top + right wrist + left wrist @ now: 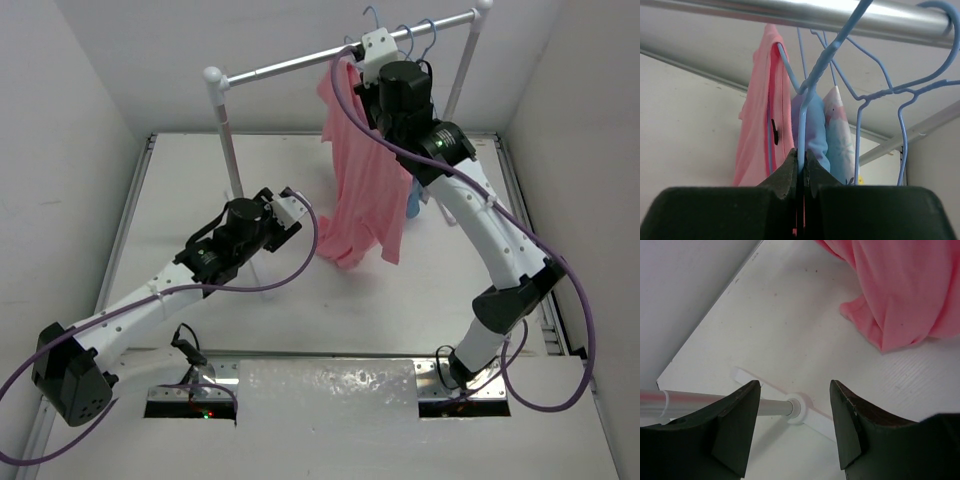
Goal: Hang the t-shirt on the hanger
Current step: Place the hanger at the clothesline, then reset both arms
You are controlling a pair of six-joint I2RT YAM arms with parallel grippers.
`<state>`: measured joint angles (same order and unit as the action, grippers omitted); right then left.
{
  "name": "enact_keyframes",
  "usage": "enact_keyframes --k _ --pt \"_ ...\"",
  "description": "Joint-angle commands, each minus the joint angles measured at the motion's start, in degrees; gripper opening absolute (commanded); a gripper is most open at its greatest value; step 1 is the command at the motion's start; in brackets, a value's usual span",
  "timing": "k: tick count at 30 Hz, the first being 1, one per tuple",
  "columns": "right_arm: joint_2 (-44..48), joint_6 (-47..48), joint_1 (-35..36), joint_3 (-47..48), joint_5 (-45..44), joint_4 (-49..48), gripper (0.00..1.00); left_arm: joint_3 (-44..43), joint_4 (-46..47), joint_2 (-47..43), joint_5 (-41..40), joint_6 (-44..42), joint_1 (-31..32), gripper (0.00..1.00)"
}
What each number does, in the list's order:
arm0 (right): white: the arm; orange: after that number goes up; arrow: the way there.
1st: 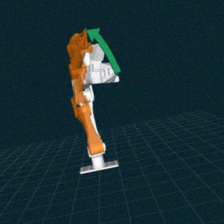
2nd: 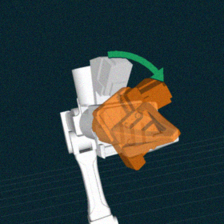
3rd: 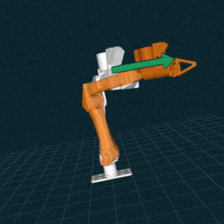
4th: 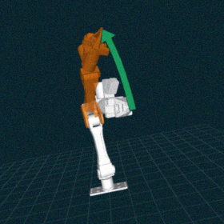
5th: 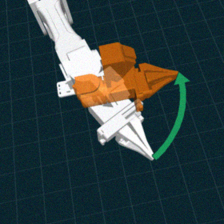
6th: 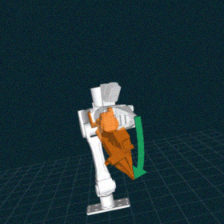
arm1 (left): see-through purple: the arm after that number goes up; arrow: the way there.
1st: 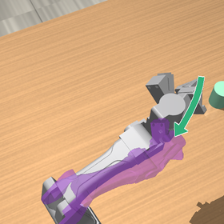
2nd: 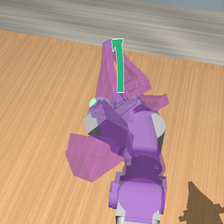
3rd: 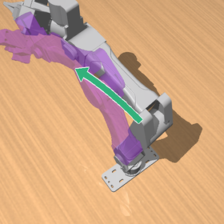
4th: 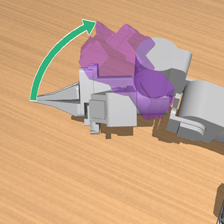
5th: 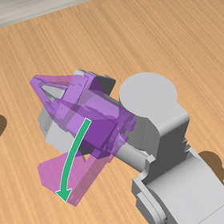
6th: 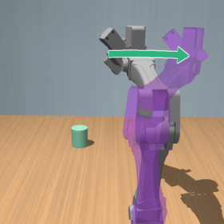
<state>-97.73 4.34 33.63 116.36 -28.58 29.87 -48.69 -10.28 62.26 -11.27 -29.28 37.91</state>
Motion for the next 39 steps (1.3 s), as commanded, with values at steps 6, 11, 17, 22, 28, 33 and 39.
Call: enact_keyframes --k 6,11,17,22,28,33,39 --pt "1.8 -0.4 -2.8 -6.8 2.0 -5.3 0.0 0.9 2.5 -0.3 -1.2 -0.5 0.0 0.55" --pt "2.5 0.7 -3.0 -8.3 1.7 -3.9 0.02 1.2 2.5 0.0 -1.5 -0.8 0.0 0.55" --pt "8.3 0.2 -2.9 -13.2 4.7 -2.9 0.32 1.5 2.7 0.7 -1.6 -0.6 0.1 0.56" --pt "13.3 -2.3 -3.0 -14.7 8.4 4.9 0.64 2.5 3.7 1.5 -4.4 0.1 -0.3 0.57" --pt "31.9 -7.6 -2.9 -36.2 6.4 7.0 0.99 10.0 9.5 0.3 -5.5 0.1 -0.4 0.51" --pt "46.6 -13.6 -3.0 -55.3 -5.0 6.7 0.99 19.1 22.8 -3.3 -15.7 -2.1 -2.4 0.5" --pt "53.6 -20.1 -3.1 -68.6 -17.4 17.7 0.99 30.5 24.6 -14.0 -16.1 -3.0 -6.1 0.51"
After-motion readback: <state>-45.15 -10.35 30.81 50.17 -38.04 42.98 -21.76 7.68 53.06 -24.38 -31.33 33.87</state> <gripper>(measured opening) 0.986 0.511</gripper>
